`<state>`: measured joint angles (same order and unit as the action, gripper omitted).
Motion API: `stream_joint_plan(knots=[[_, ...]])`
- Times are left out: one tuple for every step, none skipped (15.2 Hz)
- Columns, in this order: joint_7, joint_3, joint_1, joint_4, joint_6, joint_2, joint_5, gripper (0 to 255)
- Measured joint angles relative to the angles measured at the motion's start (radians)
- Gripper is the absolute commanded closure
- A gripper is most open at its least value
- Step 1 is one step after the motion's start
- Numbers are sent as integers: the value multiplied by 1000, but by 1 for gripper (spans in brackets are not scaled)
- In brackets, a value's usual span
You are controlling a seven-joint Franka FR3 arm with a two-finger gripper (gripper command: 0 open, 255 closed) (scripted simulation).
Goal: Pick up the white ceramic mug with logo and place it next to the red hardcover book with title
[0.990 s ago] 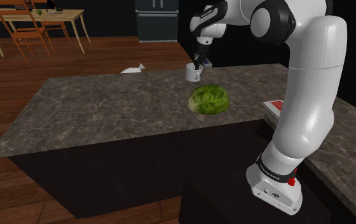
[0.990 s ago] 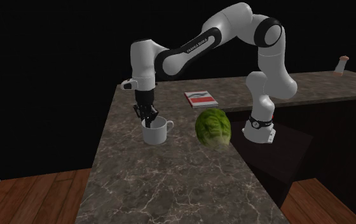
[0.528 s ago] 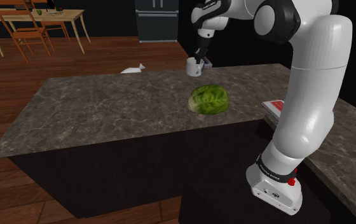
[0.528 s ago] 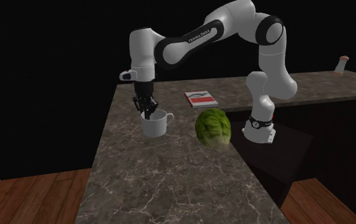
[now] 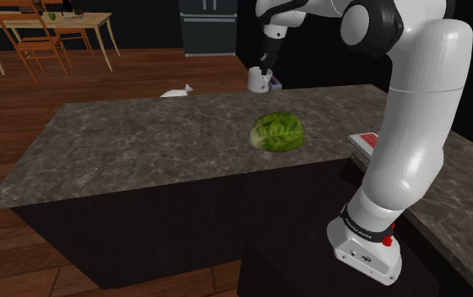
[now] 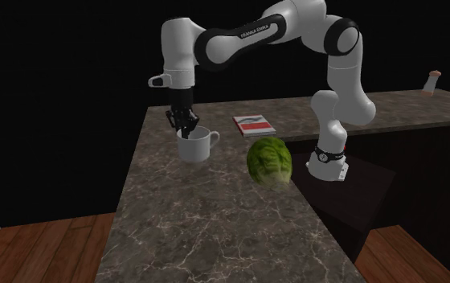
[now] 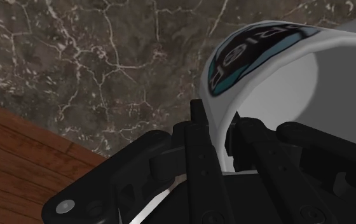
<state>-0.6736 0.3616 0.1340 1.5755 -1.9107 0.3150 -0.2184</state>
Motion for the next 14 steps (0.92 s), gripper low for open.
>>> stream_joint_plan(knots=[[1, 1, 1, -8, 12, -4, 2, 255], [3, 1, 1, -21, 24, -4, 3, 255], [-4, 5, 3, -4, 23, -19, 7, 255], [-17, 11, 10, 13, 23, -35, 10, 255], [-31, 17, 18, 30, 20, -49, 13, 255], [-49, 25, 26, 57, 14, -67, 17, 255], [-67, 33, 35, 78, 12, -85, 21, 255], [-82, 40, 44, 93, 10, -98, 24, 255], [-96, 47, 50, 112, 10, -116, 30, 255], [-116, 55, 60, 134, 3, -130, 32, 255], [-134, 63, 71, 143, 3, -137, 34, 255], [-150, 71, 79, 163, 1, -154, 39, 255], [-167, 79, 88, 178, -1, -166, 43, 255], [-192, 90, 101, 204, -7, -185, 49, 255]])
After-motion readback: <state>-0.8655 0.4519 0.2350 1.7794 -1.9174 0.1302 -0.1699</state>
